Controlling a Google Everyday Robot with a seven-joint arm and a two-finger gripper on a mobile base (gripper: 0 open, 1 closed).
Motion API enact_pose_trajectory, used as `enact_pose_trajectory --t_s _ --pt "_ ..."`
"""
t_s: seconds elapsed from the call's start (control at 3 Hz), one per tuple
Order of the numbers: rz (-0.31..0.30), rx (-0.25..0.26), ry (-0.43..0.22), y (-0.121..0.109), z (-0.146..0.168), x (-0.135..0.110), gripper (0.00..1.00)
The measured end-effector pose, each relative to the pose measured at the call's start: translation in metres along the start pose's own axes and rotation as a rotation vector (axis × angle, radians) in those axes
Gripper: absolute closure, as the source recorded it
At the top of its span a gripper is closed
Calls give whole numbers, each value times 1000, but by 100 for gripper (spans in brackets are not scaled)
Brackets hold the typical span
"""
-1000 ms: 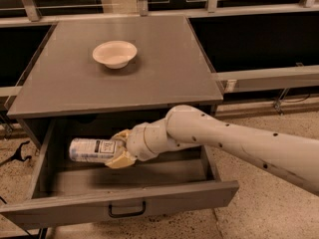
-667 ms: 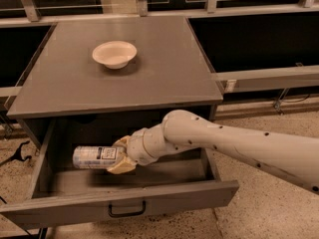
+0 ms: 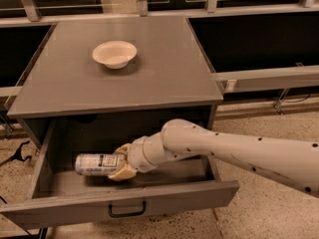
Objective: Place blue plastic bottle into top drawer
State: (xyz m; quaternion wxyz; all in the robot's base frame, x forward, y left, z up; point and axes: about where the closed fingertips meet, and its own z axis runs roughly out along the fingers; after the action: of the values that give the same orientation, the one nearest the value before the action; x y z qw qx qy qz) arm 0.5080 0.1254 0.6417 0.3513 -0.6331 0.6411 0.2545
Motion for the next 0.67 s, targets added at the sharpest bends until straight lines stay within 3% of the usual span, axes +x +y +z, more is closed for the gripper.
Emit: enact_pose_trajectory --t_s 0.33,0.67 --pt "15 20 -28 5 16 22 100" --pt "15 20 -28 5 14 20 100"
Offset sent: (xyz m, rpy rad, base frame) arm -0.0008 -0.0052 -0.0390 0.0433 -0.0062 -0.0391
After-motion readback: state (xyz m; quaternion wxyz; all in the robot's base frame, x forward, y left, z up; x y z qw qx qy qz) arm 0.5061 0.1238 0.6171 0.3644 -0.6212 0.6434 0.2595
